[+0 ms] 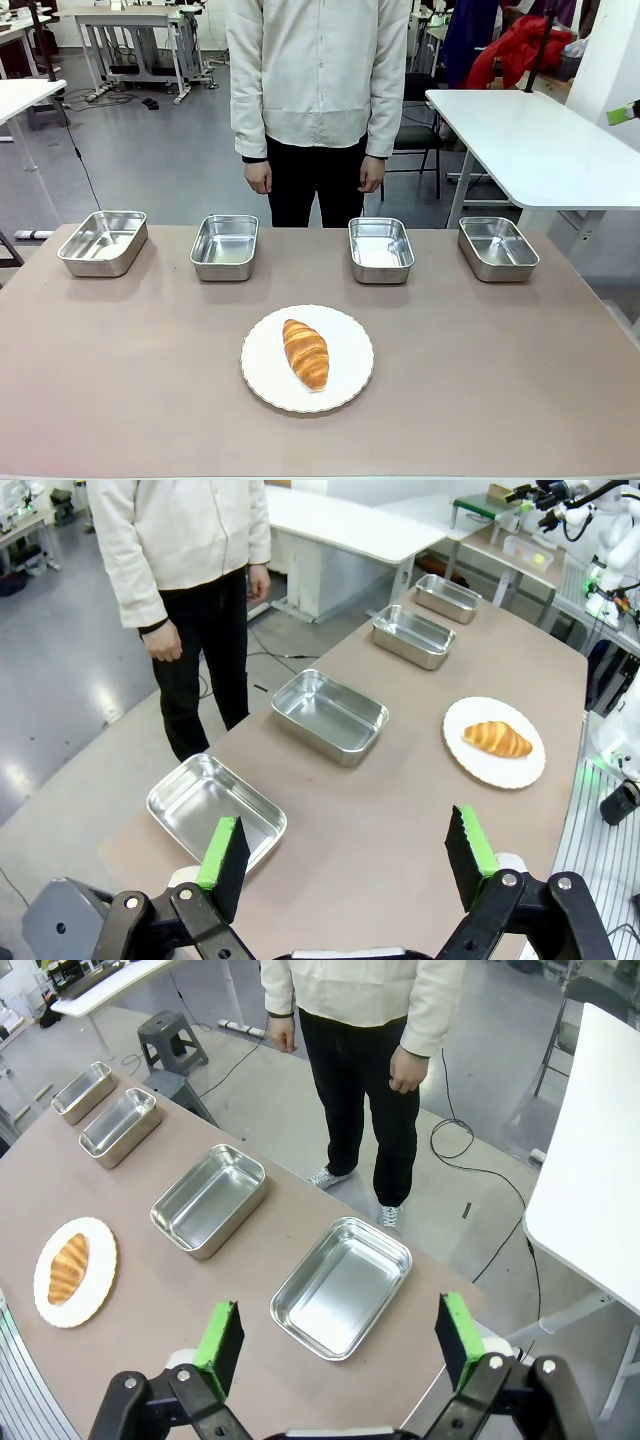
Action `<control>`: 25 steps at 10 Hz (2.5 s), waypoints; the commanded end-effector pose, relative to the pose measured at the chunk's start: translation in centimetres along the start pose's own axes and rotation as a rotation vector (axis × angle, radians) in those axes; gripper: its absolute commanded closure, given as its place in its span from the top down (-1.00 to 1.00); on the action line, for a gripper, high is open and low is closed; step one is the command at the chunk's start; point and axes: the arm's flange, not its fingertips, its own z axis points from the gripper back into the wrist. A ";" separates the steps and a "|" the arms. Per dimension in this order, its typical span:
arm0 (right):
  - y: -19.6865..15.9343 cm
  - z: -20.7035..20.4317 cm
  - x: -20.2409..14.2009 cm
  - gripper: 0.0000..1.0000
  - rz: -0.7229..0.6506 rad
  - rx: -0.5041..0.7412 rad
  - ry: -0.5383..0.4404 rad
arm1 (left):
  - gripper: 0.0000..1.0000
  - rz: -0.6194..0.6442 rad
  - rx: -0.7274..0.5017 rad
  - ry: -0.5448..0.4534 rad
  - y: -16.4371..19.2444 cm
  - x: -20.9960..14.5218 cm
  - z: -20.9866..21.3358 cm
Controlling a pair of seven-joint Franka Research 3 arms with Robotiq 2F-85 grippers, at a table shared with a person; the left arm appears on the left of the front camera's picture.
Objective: Place the bread in the container.
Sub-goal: Place the Butter Roll into the Airtight Container indicated by the human.
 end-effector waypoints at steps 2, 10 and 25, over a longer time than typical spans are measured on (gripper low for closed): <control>0.0 0.0 0.1 1.00 0.003 0.009 -0.010 | 1.00 -0.007 -0.005 -0.012 -0.2 0.2 0.1; 0.0 0.0 0.1 1.00 0.003 0.009 -0.010 | 1.00 -0.007 -0.005 -0.012 -0.2 0.2 0.1; 0.0 0.0 0.1 1.00 0.003 0.009 -0.010 | 1.00 -0.007 -0.005 -0.012 -0.2 0.2 0.1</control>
